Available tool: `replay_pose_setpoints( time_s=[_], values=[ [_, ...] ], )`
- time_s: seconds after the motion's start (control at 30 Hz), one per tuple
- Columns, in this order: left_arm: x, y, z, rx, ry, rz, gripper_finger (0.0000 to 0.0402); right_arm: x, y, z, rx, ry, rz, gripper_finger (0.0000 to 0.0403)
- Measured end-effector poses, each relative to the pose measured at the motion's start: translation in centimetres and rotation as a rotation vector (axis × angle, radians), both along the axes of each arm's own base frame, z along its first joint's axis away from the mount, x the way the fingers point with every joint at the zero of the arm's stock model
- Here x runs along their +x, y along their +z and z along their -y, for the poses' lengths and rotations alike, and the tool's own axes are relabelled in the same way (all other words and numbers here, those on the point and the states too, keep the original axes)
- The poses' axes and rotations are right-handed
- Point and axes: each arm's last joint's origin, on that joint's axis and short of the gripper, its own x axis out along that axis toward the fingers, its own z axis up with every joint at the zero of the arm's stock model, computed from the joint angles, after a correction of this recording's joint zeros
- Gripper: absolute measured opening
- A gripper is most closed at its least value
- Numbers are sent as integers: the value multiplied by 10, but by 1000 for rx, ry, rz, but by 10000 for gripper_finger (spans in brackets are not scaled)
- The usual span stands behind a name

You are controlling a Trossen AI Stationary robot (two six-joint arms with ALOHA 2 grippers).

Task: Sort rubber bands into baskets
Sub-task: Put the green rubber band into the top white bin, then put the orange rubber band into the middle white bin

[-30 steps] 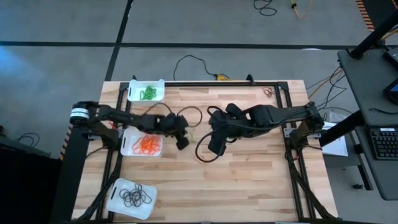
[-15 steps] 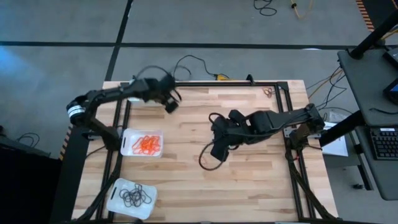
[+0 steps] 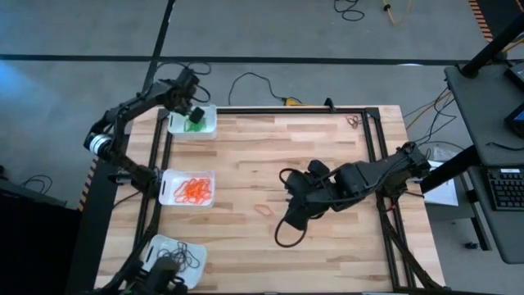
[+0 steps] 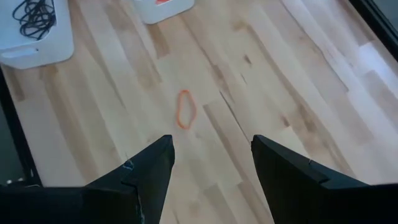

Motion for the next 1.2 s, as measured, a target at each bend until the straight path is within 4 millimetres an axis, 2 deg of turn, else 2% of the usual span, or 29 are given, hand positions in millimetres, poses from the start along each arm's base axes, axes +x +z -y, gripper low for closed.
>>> replay_pose_setpoints(
  time_s=[0.1, 0.4, 0.6, 0.73, 1.0, 1.1, 1.2],
  values=[
    [-11, -6, -9, -20, 16, -32, 0, 0, -1, 0, -3, 0, -1, 215],
    [-4, -26, -19, -56, 21, -91, 0, 1, -4, 0, -13, -15, -2, 215],
    [-2, -30, -20, -69, 12, -82, 11, 3, -19, -1, -12, -42, -29, 215],
    [-3, -31, -18, -117, -27, -70, 50, 8, -33, -4, -6, -45, -37, 215],
    [-4, -26, -8, -193, -53, -47, 174, 21, -65, -9, 9, -31, 8, 215],
    [0, -14, 10, -248, -98, 11, 209, 27, -85, -12, 30, 2, 34, 215],
    [18, 0, 44, -270, -227, 27, 225, 29, -102, -13, 38, 18, 31, 215]
  ],
)
